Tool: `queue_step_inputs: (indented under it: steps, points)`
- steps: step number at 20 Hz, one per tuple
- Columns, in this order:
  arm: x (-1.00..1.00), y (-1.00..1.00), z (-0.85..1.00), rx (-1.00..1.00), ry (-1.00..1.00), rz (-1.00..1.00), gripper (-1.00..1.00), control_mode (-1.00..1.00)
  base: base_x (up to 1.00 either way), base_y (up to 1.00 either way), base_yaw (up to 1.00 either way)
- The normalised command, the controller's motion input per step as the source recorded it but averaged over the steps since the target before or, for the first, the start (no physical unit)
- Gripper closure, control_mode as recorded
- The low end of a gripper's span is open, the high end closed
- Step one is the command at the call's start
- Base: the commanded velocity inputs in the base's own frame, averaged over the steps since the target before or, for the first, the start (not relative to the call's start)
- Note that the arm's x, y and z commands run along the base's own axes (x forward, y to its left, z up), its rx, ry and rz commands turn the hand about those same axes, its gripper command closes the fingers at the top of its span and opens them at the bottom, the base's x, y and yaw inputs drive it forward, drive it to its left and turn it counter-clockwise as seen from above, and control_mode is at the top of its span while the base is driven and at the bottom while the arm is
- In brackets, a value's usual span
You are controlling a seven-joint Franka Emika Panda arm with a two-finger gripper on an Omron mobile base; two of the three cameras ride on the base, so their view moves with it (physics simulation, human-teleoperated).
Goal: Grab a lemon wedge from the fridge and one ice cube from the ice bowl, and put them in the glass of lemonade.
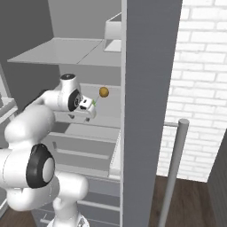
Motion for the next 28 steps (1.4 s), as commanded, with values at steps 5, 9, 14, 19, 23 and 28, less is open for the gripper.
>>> queue_step_inputs:
  steps: [5, 9, 14, 19, 23, 28]
  points:
    - [0.37, 0.0, 0.0, 0.0, -0.02, 0.0, -1.0, -1.0, 0.0, 0.0, 0.0]
    - [0.39, 0.0, -0.01, 0.0, -0.07, 0.0, -1.0, -1.0, 0.0, 0.0, 0.0]
    - [0.12, 0.0, -0.05, 0.0, -0.07, 0.0, -1.0, -1.0, 0.0, 0.0, 0.0]
    - [0.16, 0.0, 0.09, 0.0, -0.02, 0.0, -1.0, -1.0, 0.0, 0.0, 0.0]
    - [0.6, 0.01, -0.11, 0.0, 0.0, 0.0, -1.0, -1.0, 0.0, 0.0, 0.0]
    - [0.52, 0.02, -0.18, 0.0, 0.0, 0.0, -1.0, -1.0, 0.0, 0.0, 0.0]
